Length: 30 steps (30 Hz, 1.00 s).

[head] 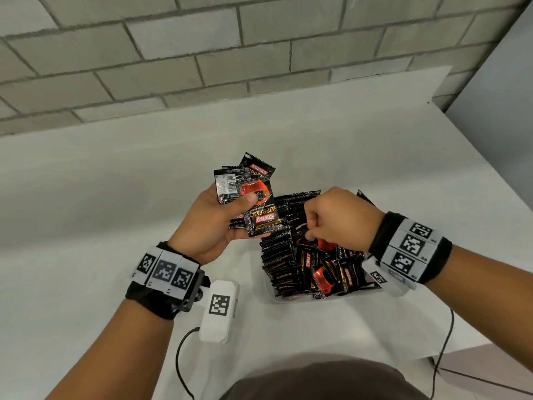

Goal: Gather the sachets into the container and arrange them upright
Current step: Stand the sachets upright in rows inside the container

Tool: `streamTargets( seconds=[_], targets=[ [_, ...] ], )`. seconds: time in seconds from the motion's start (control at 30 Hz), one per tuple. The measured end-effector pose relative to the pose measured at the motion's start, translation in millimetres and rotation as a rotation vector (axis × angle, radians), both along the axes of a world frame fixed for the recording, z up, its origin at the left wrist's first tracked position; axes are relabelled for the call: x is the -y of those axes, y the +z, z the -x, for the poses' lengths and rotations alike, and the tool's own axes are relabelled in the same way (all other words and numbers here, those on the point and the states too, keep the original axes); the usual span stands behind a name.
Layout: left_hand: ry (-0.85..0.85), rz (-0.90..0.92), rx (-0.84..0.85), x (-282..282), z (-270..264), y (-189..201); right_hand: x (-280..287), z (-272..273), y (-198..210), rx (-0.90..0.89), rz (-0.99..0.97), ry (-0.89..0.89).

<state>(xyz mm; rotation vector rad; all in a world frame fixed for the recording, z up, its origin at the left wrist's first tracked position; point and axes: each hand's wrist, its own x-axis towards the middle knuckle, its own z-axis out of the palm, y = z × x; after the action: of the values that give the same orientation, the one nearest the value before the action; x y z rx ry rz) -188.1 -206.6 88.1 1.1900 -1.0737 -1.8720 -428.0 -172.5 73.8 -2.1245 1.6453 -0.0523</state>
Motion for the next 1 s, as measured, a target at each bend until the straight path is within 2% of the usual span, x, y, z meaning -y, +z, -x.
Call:
streamTargets(
  seconds=[0.13,0.37,0.47,0.57,0.7,0.83,1.0],
  targets=[
    [-0.004,-0.005,0.007,-1.3,2.8,0.5,13.2,7.2,5.8,0.078,0.031,-0.104],
    [-0.012,0.004,0.003,-1.3,4.4,2.1,11.3,4.2,-2.1,0.087,0.003,-0.094],
    [-0.018,0.007,0.004,-2.7,7.1,3.2,14.7,8.0,3.4,0.128,-0.001,-0.146],
    [-0.025,0.009,0.005,-4.8,11.2,3.5,13.8,9.8,21.4,0.259,0.05,-0.22],
    [-0.059,0.024,-0.012,-8.5,19.6,3.7,-2.3,-4.4,52.1,0.62,0.005,-0.246],
    [-0.079,0.011,-0.099,-12.6,26.0,7.0,-12.4,-14.4,54.7,0.655,-0.052,-0.202],
    [-0.05,0.008,-0.104,-12.5,22.3,7.0,-9.8,-5.9,49.2,0.919,-0.001,-0.403]
  ],
)
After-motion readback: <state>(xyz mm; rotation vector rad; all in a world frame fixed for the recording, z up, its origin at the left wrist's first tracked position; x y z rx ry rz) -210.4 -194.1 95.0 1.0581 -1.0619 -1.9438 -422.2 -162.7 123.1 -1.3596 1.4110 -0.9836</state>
